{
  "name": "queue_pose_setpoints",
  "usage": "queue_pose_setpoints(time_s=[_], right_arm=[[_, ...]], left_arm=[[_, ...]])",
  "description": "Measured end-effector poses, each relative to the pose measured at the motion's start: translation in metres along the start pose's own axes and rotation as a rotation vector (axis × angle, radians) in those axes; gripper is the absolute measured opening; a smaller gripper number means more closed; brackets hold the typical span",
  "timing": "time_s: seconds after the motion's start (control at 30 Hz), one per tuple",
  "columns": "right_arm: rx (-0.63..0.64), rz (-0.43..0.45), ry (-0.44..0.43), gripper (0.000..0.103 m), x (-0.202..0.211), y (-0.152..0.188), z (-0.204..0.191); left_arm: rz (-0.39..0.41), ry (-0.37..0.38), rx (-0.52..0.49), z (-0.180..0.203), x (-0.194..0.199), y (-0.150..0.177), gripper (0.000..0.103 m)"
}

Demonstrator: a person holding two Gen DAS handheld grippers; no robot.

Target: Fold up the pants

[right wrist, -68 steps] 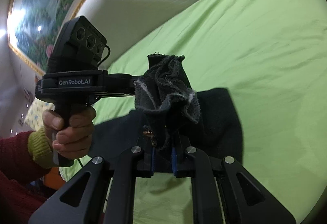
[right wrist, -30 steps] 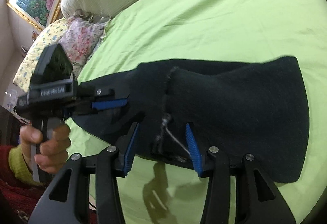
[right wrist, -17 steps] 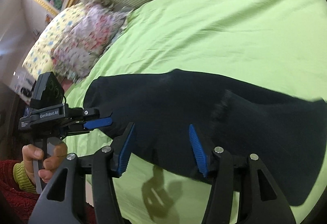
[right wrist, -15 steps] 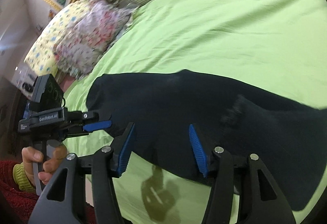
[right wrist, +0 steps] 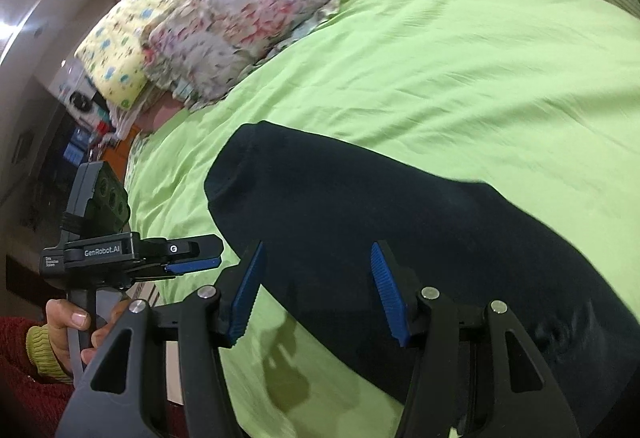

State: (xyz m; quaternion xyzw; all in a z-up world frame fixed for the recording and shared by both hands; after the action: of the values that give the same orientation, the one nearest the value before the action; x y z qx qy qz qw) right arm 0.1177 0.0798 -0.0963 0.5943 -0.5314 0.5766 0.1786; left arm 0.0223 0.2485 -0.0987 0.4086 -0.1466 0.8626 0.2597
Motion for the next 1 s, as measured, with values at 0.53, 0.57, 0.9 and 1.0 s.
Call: queue_pose_setpoints(time_s=[0.53,0.57,0.9,1.0], right_arm=[[0.165,-0.122,-0.016,0.057,-0.055,-0.055,-0.008],[0.176,-0.131,-0.015,0.057,-0.059,-0.057,-0.009],[0.362,-0.329,-0.122,0.057,-0.131,-0.084,-0.031],[0.397,-0.39,-0.142,0.057,-0.146,-0.084,-0.035]], left_arm=[[0.02,0.065,0.15,-0.016,-0.026,-0.023,0.07],[0.022,0.07,0.162,-0.02,-0.027,-0.026,0.07],[0.074,0.123,0.205,-0.035,-0.026,-0.049,0.07],[0.08,0.129,0.199,-0.034,-0.028,-0.05,0.069]])
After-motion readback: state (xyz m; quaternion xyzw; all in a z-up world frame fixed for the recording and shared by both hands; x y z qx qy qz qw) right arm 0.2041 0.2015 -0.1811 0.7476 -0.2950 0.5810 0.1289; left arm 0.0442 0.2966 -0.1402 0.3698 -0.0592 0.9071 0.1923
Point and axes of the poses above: each gripper's, at about its wrist camera, not at the fingertips, and x roughly against the way its jaws point, z to its right, y to its underside, the point moved 10 cm from there along -x, roughly the way its jaws point, and after that the axes turned 5 degrees about x, right-handed, at the moved point
